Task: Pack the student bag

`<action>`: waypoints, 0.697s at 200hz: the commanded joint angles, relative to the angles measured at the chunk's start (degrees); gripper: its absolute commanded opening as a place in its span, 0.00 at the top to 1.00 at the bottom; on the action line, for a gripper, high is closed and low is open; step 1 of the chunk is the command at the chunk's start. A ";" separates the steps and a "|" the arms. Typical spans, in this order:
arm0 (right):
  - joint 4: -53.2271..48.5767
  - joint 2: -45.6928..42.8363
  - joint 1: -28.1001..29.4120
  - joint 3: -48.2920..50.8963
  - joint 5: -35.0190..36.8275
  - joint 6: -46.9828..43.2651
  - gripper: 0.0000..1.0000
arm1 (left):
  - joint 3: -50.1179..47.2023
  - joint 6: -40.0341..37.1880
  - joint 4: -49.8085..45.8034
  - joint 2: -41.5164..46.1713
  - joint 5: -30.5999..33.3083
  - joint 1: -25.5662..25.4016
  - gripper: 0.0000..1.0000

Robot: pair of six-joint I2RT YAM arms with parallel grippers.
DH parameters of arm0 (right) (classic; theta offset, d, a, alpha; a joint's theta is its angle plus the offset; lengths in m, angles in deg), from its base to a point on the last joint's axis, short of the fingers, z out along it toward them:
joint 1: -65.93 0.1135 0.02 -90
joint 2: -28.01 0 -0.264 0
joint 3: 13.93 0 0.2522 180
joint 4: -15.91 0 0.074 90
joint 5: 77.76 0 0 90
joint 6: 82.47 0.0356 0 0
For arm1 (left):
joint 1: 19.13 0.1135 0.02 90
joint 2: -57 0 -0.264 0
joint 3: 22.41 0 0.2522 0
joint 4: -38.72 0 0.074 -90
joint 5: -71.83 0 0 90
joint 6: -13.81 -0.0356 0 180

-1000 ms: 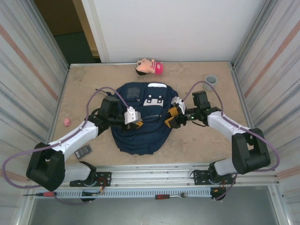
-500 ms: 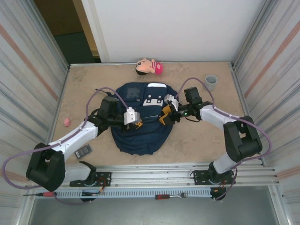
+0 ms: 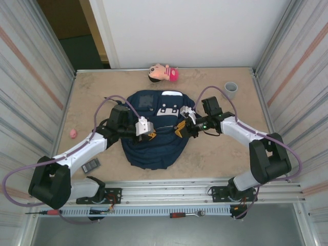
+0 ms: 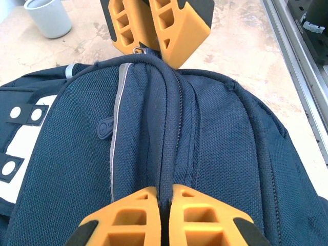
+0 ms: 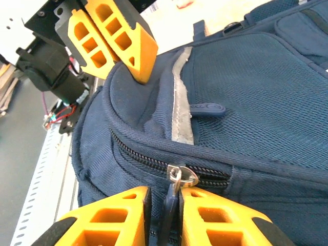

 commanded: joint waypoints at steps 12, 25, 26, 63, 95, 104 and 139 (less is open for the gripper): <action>-1.41 -0.49 1.33 -0.36 -3.07 1.11 0.72 | 0.09 0.90 4.47 2.26 -0.64 0.31 1.00; -1.50 -0.65 1.49 -0.45 -2.87 1.63 0.74 | 0.09 1.06 4.51 2.31 -0.26 0.20 1.00; -1.54 -0.66 1.48 -0.44 -2.73 1.69 0.74 | 0.09 1.07 4.51 2.27 -0.23 0.25 1.00; -2.49 -3.94 2.46 0.57 3.17 7.80 0.95 | 1.22 2.62 3.66 2.21 10.78 -2.71 1.00; -4.36 -8.36 5.58 1.87 6.95 14.03 1.00 | 2.56 9.33 4.33 0.92 23.40 -6.75 1.00; -4.94 -9.12 7.15 1.80 9.28 15.92 1.00 | 2.56 10.92 4.84 0.69 24.90 -7.69 1.00; -4.35 -10.37 13.07 2.34 15.98 25.54 1.00 | 3.46 18.97 8.45 0.46 28.80 -12.64 1.00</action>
